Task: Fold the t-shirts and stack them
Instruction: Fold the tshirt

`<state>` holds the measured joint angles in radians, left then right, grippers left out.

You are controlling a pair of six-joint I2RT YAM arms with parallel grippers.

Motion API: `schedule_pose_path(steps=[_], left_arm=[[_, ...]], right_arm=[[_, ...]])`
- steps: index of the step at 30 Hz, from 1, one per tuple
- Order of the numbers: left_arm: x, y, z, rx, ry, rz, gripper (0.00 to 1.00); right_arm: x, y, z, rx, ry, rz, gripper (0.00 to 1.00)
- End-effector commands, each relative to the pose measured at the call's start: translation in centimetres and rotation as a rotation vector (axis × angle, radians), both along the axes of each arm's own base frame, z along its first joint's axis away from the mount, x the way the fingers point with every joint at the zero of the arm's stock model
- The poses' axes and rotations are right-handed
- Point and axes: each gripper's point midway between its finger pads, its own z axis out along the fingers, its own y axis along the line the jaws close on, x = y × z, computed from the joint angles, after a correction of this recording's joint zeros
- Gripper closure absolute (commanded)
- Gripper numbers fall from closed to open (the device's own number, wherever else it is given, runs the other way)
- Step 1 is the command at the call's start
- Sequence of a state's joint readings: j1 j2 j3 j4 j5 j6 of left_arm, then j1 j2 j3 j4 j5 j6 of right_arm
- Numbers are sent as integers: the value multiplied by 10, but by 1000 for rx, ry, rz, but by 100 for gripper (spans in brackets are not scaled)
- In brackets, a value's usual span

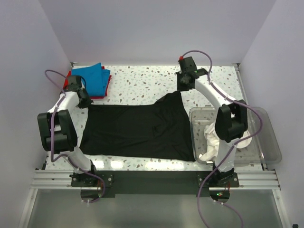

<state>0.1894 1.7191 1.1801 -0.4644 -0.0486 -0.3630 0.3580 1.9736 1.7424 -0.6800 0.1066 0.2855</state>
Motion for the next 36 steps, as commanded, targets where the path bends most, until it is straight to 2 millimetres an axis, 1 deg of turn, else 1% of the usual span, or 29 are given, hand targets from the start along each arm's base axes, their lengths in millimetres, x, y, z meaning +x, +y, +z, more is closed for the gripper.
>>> schedule_pose_path(steps=[1,2,3,4,5,6,7,9,10,12,13,15,16,18,19,21,22,28,36], left_arm=[[-6,5,23,18,-30,-42,100],[-10,5,24,20,-27,-43,100],[-12,6,24,22,-23,-44,100],[-15,8,27,24,-21,-41,100],[-17,8,28,25,-20,-42,100],[-20,9,29,27,-20,-42,100],[-22,10,30,31,-20,-43,100],[-28,10,36,38,-26,-38,100],[-33,11,36,45,-18,-33,100],[-41,11,37,54,-13,-34,100],[-46,12,36,62,1,-26,100],[-56,13,33,71,24,-16,100],[-61,13,31,73,35,-18,100],[-68,13,31,81,41,-12,100],[-72,12,34,85,40,-11,100],[-80,14,32,99,57,1,100],[-85,15,32,105,69,9,100],[-108,21,30,146,122,42,100],[-132,20,30,149,163,83,100]], right_arm=[[-28,-4,9,5,15,38,100],[-34,-5,9,4,23,39,100],[-41,-4,19,9,9,49,100],[-52,-5,13,1,35,55,100],[-58,-4,13,-2,41,62,100],[-65,-2,21,-1,28,71,100],[-76,-3,14,-13,56,75,100],[-89,1,13,-18,69,87,100],[-100,-2,11,-29,86,83,100],[-111,2,9,-36,98,93,100],[-120,0,7,-40,120,88,100],[-131,4,11,-42,119,102,100],[-139,2,8,-56,134,98,100],[-148,2,9,-62,143,106,100],[-155,0,4,-70,165,102,100],[-162,-2,3,-77,171,102,100],[-168,-6,-3,-87,192,97,100],[-189,-16,-14,-110,235,87,100],[-207,-25,-13,-125,250,78,100]])
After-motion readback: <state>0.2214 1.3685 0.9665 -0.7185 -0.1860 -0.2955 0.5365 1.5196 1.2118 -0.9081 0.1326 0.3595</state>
